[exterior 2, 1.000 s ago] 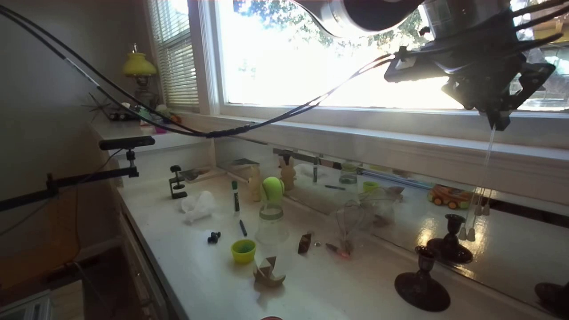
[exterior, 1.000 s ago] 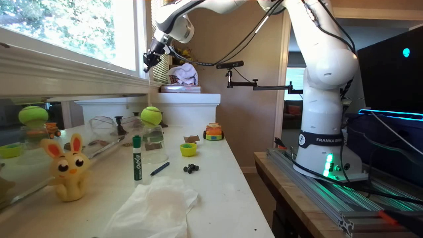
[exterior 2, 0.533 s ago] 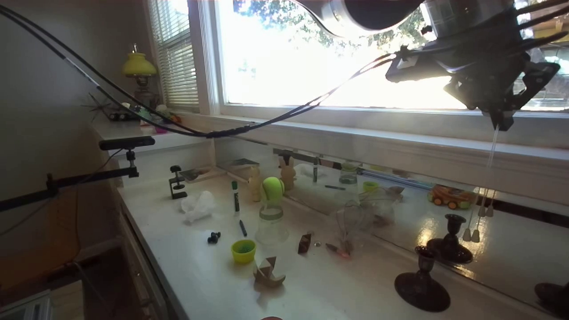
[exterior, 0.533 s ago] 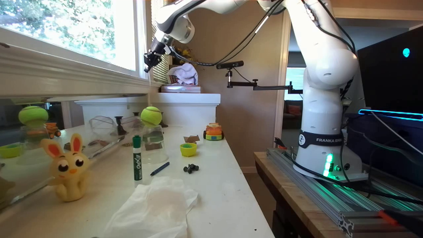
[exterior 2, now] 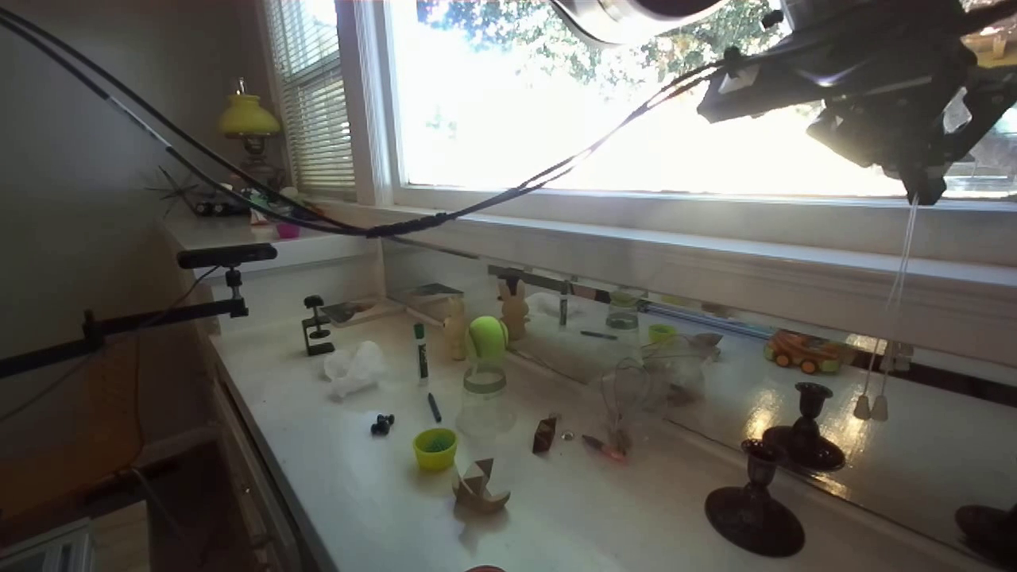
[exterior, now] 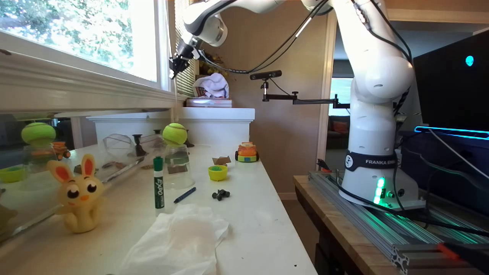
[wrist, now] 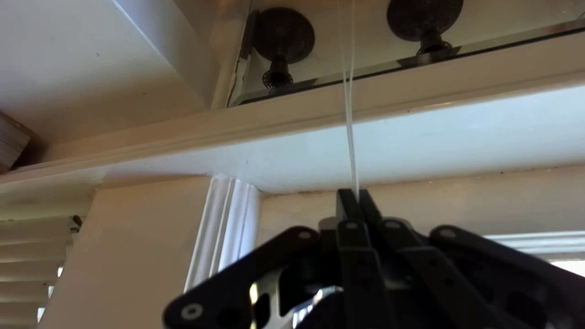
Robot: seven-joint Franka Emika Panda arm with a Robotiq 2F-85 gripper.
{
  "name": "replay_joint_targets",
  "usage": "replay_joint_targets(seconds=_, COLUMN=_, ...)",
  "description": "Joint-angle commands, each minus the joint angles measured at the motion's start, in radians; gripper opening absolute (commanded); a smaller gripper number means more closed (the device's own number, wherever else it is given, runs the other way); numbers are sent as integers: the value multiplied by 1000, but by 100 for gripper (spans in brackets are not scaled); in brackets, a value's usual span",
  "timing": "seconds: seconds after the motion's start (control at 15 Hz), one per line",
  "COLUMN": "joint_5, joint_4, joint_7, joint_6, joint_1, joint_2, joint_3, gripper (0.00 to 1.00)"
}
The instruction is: Pull the blind strings down
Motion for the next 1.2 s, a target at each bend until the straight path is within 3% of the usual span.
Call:
replay_joint_targets(seconds=0.0, joint_5=-49, joint_4=-23, joint_7=18, joint_6=21, joint_1=17, joint_2=-58, joint_3=-15, gripper=1)
replay_joint_targets(seconds=0.53, joint_5=-108, joint_4=-13, joint_7=21, joint_6=42, joint_1=42, joint_2=-120, joint_3=-29, gripper=1)
replay_joint_targets(seconds=1.13, joint_5=-77, joint_4=-72, joint_7=41, joint_6=-49, joint_1=26, joint_2=5, joint_3=-31, gripper=1)
